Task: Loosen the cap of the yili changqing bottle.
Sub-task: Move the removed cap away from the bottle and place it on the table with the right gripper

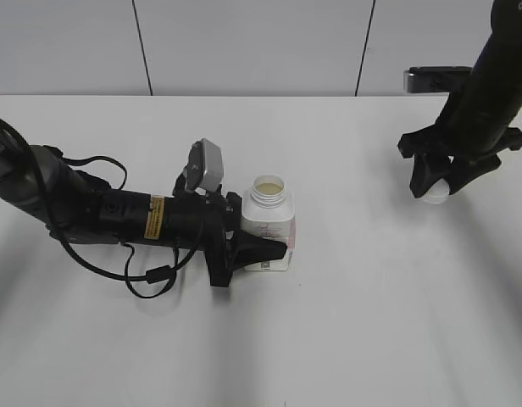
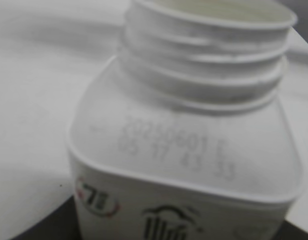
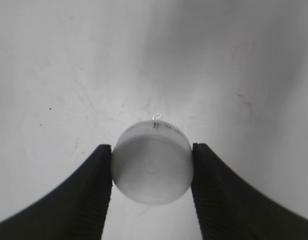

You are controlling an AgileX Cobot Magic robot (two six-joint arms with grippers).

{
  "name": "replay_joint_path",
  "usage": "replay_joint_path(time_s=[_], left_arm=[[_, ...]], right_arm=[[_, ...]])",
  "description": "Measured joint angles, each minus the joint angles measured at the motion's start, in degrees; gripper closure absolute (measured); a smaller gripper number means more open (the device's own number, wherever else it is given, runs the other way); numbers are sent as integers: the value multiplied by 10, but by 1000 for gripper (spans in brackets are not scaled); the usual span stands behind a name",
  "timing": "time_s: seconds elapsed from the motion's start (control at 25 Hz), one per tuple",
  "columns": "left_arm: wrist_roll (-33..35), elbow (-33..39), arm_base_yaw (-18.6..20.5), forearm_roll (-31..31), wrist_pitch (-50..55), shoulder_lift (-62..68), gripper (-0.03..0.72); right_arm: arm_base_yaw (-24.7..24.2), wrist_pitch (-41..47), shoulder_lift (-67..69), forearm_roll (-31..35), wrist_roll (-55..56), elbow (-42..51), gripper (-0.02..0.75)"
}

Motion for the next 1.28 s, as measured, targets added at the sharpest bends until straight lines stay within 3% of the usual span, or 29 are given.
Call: replay_joint_path(time_s=[0.36,1.28], left_arm=[[0,0,0,2,-2,0,323],[-1,0,0,3,-2,0,323]], right_arm=[[0,-116,0,0,25,73,351],[0,-113,38,-29,62,74,351]])
